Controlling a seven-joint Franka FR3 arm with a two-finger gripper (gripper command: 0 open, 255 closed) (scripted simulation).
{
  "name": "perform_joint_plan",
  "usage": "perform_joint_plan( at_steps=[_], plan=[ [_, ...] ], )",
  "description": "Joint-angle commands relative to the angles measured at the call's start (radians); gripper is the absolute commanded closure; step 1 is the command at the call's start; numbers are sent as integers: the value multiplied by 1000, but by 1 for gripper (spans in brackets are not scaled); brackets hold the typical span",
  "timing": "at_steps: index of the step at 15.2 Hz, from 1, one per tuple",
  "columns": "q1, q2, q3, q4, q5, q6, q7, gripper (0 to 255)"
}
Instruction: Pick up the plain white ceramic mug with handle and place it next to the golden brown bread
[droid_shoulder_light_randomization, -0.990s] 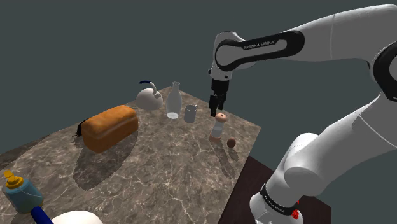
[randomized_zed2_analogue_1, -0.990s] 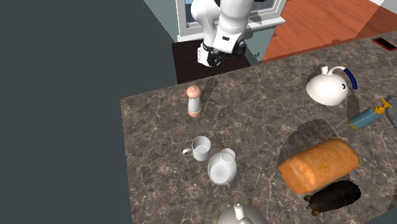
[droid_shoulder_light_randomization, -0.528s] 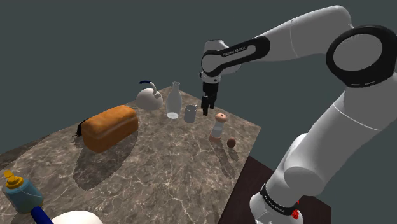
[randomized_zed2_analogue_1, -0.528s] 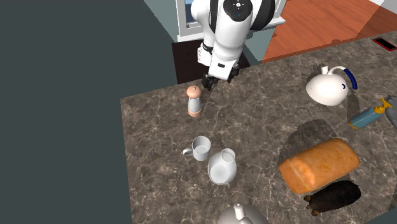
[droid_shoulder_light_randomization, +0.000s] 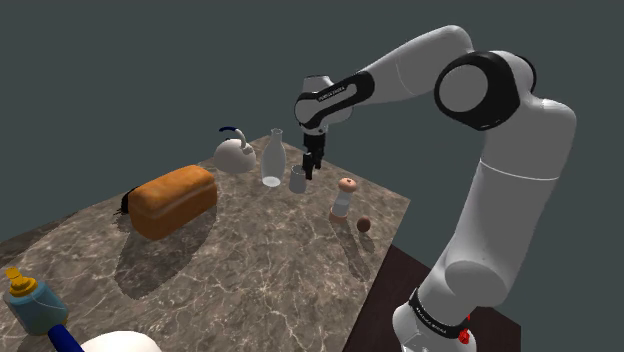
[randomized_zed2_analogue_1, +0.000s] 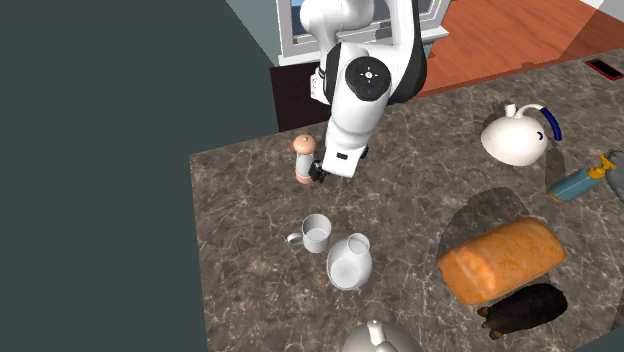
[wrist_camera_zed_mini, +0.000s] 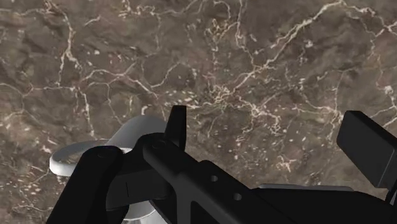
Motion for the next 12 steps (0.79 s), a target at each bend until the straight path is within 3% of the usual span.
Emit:
perform_joint_plan(
  at_steps=[1, 8, 12],
  plan=[
    [-6, 83, 3, 74, 6, 15, -21, 0],
    [-43, 359, 15, 373, 15, 13, -93, 0],
    [-48, 389, 17, 373, 18, 45, -98, 0]
  ],
)
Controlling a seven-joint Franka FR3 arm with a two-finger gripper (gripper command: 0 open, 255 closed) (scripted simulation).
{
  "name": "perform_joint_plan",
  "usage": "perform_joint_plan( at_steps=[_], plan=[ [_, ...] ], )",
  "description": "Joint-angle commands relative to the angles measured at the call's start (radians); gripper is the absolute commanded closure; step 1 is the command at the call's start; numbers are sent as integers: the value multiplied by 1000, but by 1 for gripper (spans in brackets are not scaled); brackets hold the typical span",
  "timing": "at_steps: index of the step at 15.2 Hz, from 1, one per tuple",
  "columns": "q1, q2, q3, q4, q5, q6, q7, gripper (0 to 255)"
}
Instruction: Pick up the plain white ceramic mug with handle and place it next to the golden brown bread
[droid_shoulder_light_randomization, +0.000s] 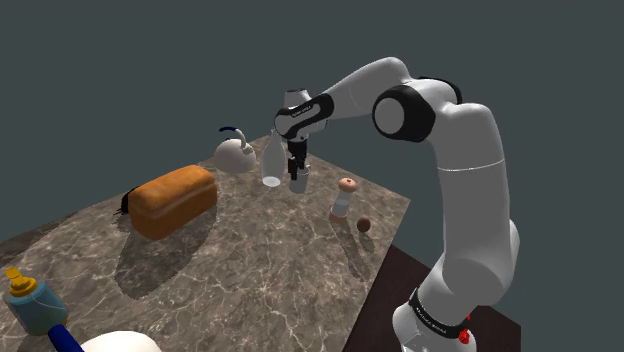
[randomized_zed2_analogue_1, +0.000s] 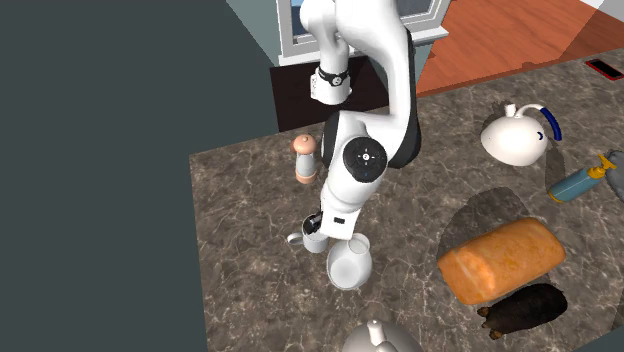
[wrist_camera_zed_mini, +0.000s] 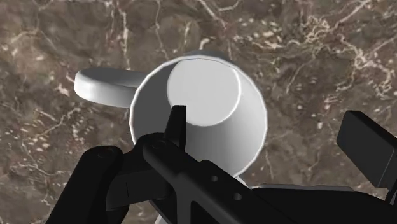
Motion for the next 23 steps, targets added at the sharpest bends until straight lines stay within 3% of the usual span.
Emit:
perform_joint_plan(
  at_steps=[1, 4, 12, 13, 23],
  plan=[
    [-2, 16, 1, -3, 2, 19, 0, 0],
    [-5, 37, 3, -20, 5, 58, -2, 0],
    [-4, 37, 1, -20, 5, 58, -3, 0],
    [0, 39, 3, -9, 5, 49, 3, 255],
    [-3, 29, 0, -19, 5, 49, -3, 255]
  ],
)
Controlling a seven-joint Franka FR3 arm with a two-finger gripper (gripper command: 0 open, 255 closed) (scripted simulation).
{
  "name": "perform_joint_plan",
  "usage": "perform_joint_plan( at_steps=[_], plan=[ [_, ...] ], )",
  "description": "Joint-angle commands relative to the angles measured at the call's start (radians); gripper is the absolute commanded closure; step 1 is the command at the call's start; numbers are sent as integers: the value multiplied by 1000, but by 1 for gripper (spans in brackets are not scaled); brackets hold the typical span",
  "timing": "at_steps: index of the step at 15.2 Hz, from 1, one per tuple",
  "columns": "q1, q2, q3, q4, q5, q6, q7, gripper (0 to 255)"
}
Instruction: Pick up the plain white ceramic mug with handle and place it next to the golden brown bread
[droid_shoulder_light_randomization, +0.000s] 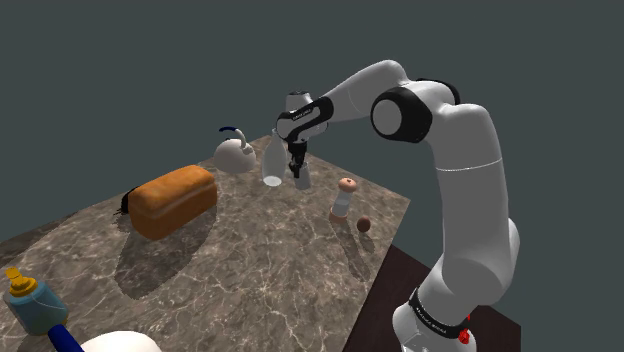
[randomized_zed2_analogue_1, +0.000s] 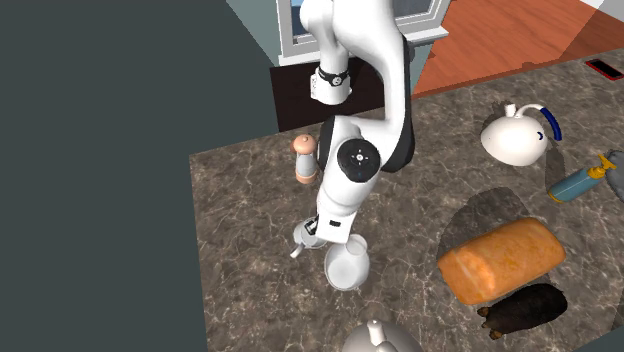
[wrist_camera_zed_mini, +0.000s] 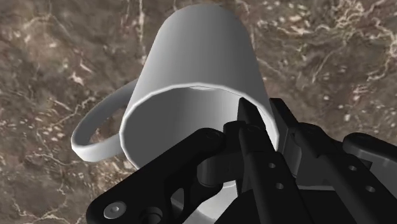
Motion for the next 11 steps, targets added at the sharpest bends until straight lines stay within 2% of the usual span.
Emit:
perform_joint_plan(
  at_steps=[1, 11],
  plan=[
    [7, 3, 3, -10, -2, -45, 3, 255],
    [13, -69, -5, 18, -12, -144, -1, 255]
  ],
)
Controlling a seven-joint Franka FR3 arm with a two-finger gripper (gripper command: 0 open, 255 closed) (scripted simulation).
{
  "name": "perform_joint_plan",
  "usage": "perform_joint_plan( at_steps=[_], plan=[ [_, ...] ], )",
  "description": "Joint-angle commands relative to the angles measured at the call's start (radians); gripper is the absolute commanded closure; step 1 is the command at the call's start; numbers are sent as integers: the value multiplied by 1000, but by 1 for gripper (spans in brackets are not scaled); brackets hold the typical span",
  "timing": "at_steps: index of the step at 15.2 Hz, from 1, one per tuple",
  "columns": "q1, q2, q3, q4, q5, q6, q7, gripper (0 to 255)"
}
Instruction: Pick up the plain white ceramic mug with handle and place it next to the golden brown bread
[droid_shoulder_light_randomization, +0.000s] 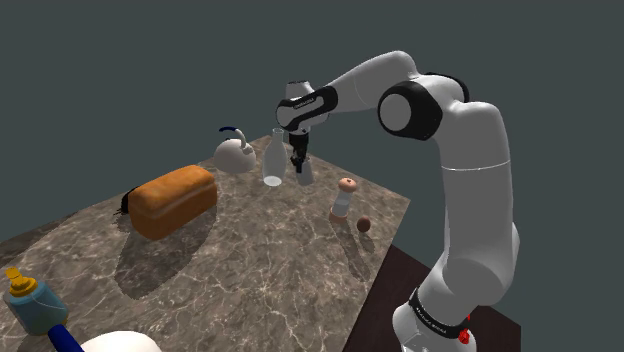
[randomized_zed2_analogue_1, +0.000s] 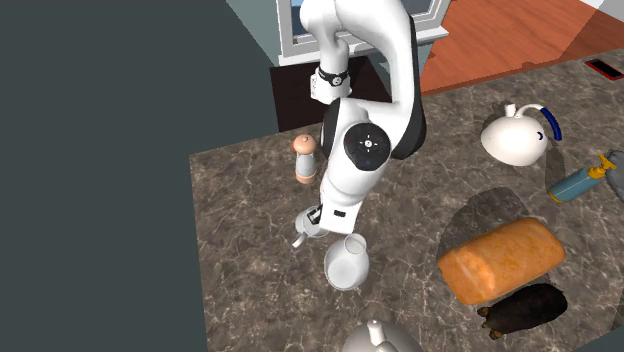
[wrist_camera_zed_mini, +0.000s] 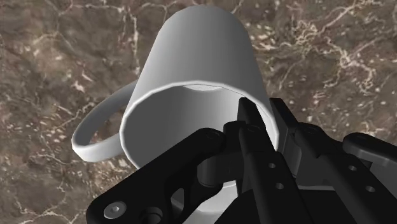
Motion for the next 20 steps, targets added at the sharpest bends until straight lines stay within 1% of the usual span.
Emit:
perform_joint_plan(
  at_steps=[1, 11, 20],
  plan=[
    [1, -15, -2, 4, -2, -20, -2, 255],
    [4, -70, -7, 58, -10, -128, -6, 255],
    [5, -104, -10, 130, -15, -233, -12, 255]
  ],
)
